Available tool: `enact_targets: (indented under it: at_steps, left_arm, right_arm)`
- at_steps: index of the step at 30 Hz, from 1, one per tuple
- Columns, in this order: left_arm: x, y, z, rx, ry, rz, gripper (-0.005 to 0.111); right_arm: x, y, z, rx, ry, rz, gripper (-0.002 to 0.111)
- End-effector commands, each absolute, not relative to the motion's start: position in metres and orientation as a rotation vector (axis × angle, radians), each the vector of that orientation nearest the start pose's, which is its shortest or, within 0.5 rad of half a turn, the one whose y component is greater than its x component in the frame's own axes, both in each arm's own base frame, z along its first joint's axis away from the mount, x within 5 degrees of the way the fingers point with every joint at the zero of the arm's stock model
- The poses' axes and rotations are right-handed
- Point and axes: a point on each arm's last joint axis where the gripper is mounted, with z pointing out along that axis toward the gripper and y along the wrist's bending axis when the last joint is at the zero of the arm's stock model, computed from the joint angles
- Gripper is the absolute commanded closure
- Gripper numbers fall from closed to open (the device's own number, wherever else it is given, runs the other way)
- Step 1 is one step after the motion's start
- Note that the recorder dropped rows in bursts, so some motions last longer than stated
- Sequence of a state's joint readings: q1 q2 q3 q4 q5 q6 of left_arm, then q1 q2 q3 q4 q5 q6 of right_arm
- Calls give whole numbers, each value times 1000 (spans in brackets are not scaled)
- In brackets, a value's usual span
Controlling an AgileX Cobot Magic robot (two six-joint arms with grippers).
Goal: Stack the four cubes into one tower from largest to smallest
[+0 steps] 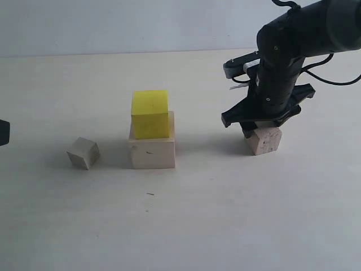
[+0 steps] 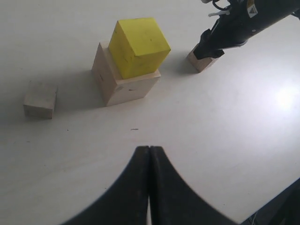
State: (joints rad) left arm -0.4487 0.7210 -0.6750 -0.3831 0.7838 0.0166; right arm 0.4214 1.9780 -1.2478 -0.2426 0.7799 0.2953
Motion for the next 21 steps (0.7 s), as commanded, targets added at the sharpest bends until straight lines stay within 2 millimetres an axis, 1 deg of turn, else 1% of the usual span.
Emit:
enact_targets:
  at_steps: [1, 4, 7, 9, 11, 12, 14, 17, 21]
  left_arm:
    - [107, -78, 313, 366, 2304, -661, 107]
    - [107, -78, 313, 366, 2304, -661, 107]
    - [107, -78, 313, 366, 2304, -661, 107]
    - [107, -78, 313, 366, 2304, -661, 107]
    - [107, -78, 313, 367, 2306, -661, 107]
    - [107, -78, 313, 367, 2306, -661, 107]
    - [107, -78, 313, 367, 2306, -661, 107]
    - [107, -78, 313, 367, 2306, -661, 107]
    - [107, -78, 313, 367, 2306, -661, 107]
  right_arm:
    - [348, 138, 149, -411, 2901, -171, 45]
    - [349, 139, 147, -414, 2901, -172, 45]
    - [349, 139, 141, -420, 2914, -181, 45]
    - [350, 139, 137, -426, 2919, -188, 47]
    - [350, 139, 137, -423, 2911, -181, 55]
    - [350, 139, 137, -423, 2911, -181, 61]
    - [351, 138, 141, -433, 2896, -189, 77]
    - [350, 137, 150, -437, 2877, -197, 107]
    - [346, 136, 175, -407, 2839, -169, 108]
